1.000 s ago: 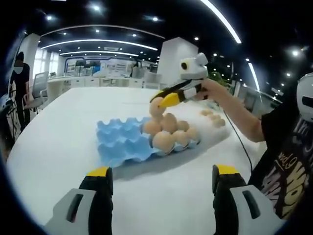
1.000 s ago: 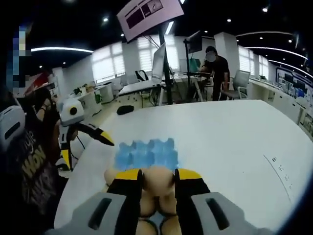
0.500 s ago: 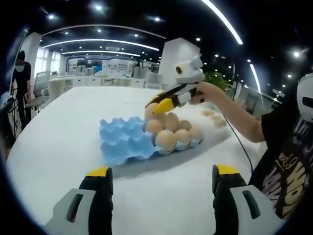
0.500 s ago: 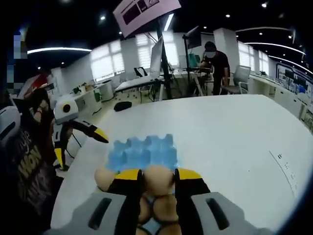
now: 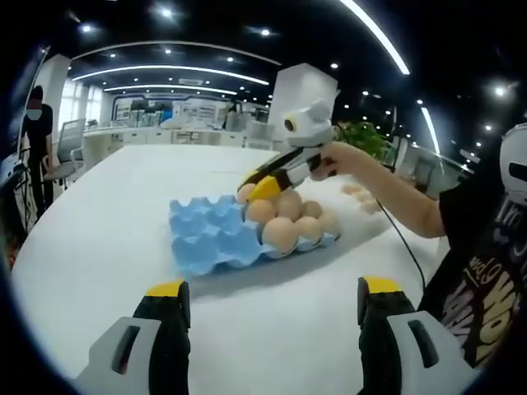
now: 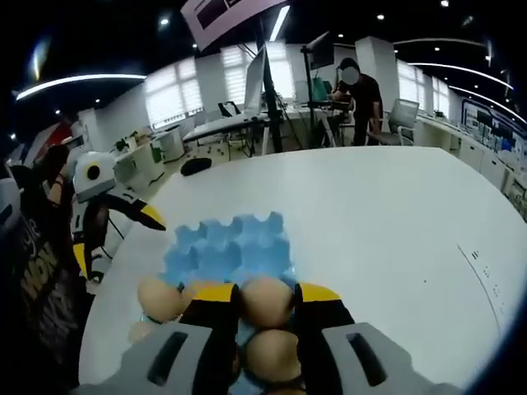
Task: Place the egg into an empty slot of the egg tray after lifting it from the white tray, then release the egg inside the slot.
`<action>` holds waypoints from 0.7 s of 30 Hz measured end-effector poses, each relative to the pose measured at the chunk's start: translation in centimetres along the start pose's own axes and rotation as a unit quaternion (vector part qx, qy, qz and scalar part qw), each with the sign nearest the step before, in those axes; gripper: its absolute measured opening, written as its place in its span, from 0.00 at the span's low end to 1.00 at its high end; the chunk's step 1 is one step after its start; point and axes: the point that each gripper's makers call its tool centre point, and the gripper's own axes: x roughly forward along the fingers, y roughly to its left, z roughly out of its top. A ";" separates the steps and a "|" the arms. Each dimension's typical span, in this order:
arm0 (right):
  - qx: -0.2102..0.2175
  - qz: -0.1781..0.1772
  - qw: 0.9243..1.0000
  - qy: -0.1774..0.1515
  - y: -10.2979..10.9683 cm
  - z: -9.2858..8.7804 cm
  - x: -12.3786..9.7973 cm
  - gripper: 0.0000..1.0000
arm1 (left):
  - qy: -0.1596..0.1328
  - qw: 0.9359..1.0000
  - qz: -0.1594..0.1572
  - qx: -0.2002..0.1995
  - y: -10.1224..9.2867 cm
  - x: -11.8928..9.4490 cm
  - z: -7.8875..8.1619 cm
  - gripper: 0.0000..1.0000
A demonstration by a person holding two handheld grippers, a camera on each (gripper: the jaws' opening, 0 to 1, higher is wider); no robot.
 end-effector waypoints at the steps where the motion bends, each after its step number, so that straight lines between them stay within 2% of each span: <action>1: 0.003 -0.004 1.000 0.003 -0.1 -0.2 0.0 0.28 | 0.000 1.000 0.000 0.001 0.0 0.0 0.0 0.85; 4: 0.006 0.001 1.000 -0.003 0.1 -0.1 -0.2 0.28 | -0.006 1.000 -0.001 0.004 -0.2 -0.1 0.5 0.85; 13: -0.003 0.003 1.000 -0.010 0.5 -0.2 -0.9 0.28 | -0.001 1.000 -0.007 0.006 -0.5 0.3 0.4 0.85; 21: -0.006 -0.003 1.000 -0.023 0.4 0.0 -3.0 0.28 | 0.000 1.000 -0.005 0.008 -0.7 0.4 0.6 0.85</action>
